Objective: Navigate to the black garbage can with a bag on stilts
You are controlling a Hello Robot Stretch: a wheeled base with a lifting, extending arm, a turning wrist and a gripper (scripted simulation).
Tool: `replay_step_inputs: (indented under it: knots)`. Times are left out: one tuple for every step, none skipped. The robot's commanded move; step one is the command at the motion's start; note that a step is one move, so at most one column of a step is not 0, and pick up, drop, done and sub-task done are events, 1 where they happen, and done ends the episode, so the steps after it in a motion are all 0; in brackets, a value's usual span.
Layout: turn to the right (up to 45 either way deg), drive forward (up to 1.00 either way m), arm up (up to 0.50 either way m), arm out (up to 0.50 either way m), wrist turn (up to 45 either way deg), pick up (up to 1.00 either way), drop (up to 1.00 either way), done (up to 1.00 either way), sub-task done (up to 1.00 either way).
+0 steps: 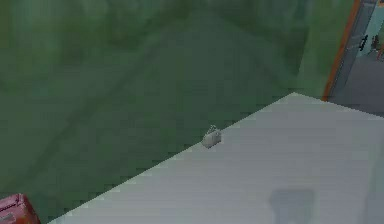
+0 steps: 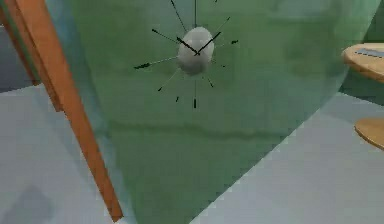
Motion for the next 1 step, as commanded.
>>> replay_step_inputs:
  knots:
    - [0.0,0.35,0.0,0.0,0.0,0.0,0.0,0.0,0.0]
